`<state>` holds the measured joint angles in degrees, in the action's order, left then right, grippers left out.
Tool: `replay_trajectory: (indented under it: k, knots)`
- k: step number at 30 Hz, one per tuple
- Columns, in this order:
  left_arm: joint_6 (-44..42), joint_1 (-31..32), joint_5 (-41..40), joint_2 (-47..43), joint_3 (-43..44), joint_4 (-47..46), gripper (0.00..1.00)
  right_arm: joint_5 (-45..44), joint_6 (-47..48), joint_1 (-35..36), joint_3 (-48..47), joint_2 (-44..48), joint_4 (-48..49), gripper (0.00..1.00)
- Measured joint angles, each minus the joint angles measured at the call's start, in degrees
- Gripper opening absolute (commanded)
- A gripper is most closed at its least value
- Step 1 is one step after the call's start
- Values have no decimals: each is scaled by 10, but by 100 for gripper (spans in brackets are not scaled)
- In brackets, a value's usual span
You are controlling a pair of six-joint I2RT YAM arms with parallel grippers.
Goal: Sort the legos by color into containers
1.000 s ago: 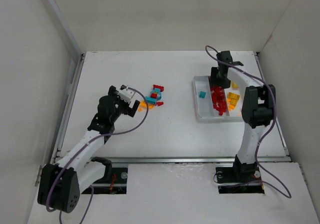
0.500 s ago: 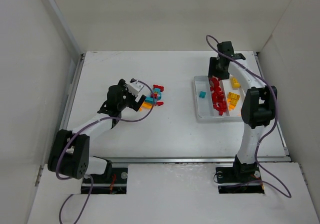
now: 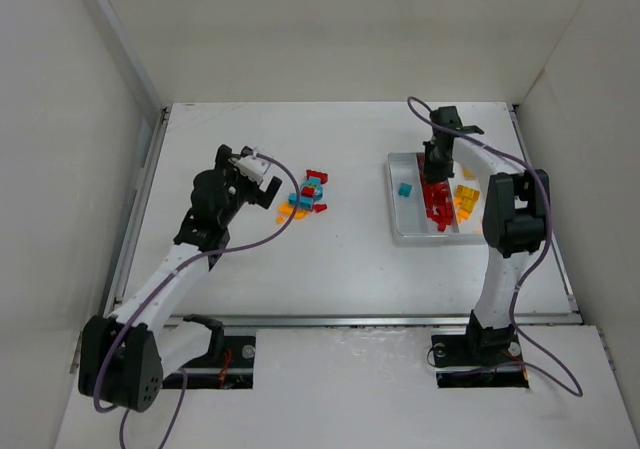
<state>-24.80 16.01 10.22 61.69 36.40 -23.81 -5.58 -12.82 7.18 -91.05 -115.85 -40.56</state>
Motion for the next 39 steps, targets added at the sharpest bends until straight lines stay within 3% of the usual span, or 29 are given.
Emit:
replay_trajectory:
  k: [3, 4, 6, 7, 11, 15, 19, 22, 27, 32, 38, 39]
  knots:
    - [2, 0, 1, -39, -5, 24, 100, 0, 0, 0, 14, 0, 14, 26]
    - [3, -1, 0, -48, -5, 32, 100, 0, 1, 0, 19, 3, 21, 36]
    - [5, -3, -6, -68, -9, 49, 100, 0, 5, 1, 31, 21, 24, 47]
    - [7, -4, -9, -81, -14, 56, 100, -3, 9, 4, 37, 35, 26, 59]
    - [22, -4, -18, -129, -35, 79, 100, -33, 42, 48, 39, 113, 49, 83]
    - [41, -4, -35, -163, -55, 100, 100, 7, 116, 159, -22, 128, 73, 84]
    - [53, -5, -56, -182, -74, 115, 100, 96, 189, 254, -165, 18, 74, 84]
    - [59, -5, -65, -190, -85, 119, 100, 141, 226, 309, -197, -45, 80, 84]
    - [61, -5, -73, -191, -93, 125, 100, 186, 252, 350, -197, -114, 80, 76]
    - [61, -5, -75, -175, -97, 125, 100, 190, 259, 337, -208, -145, 80, 52]
    - [60, -5, -74, -143, -97, 123, 100, 196, 257, 330, -187, -134, 103, 31]
    - [60, -5, -74, -138, -97, 123, 100, 197, 257, 330, -175, -127, 111, 18]
